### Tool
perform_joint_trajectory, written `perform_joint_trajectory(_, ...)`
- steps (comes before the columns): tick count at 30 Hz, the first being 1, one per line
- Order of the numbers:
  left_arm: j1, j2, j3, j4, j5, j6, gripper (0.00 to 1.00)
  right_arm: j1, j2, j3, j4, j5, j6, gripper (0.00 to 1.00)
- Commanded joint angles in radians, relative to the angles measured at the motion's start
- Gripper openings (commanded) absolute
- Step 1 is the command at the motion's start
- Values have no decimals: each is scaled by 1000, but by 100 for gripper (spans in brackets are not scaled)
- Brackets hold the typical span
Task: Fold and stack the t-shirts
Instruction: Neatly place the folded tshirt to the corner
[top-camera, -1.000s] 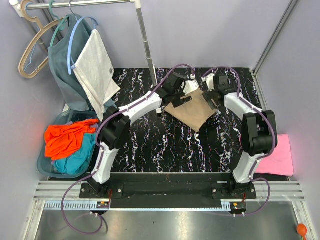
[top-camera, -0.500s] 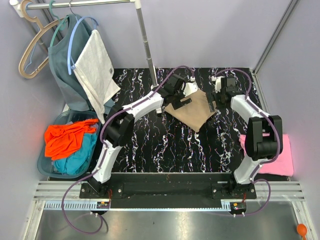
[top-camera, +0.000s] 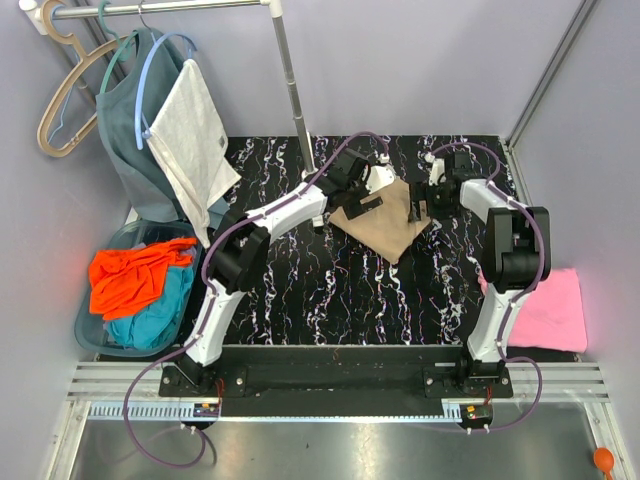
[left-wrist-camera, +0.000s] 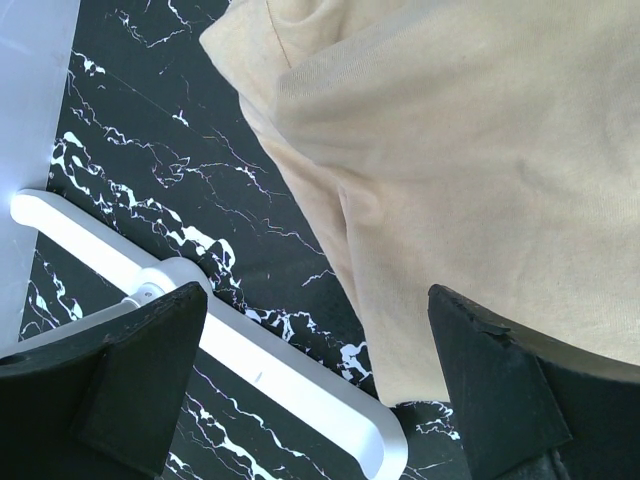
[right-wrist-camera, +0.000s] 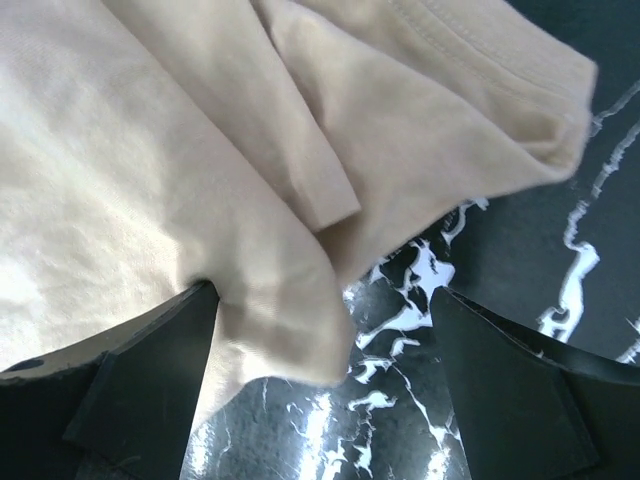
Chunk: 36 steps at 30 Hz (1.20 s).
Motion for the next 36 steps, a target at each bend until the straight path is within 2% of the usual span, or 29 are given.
perform_joint_trajectory(1, 3, -12, 18, 52, 26, 7, 99, -11, 29, 59, -10, -95, 29, 97)
perform_joint_trajectory(17, 0, -44, -38, 51, 26, 14, 99, -17, 133, 122, -30, -188, 41, 94)
perform_joint_trajectory(26, -7, -21, -11, 52, 35, -2, 99, -15, 174, 151, -76, -250, 24, 80)
perform_joint_trajectory(29, -7, -12, -5, 57, 35, -11, 99, -15, 179, 148, -87, -282, 11, 66)
perform_joint_trajectory(30, -7, -9, -5, 58, 35, -14, 99, -15, 182, 147, -90, -294, 6, 58)
perform_joint_trajectory(33, -7, -6, -3, 57, 33, -11, 99, -17, 184, 151, -99, -317, -12, 44)
perform_joint_trajectory(34, -5, -9, -8, 58, 30, -11, 99, -17, 182, 153, -105, -325, -17, 35)
perform_joint_trajectory(36, -5, -17, -18, 63, 26, 0, 99, -17, 184, 157, -116, -340, -32, 24)
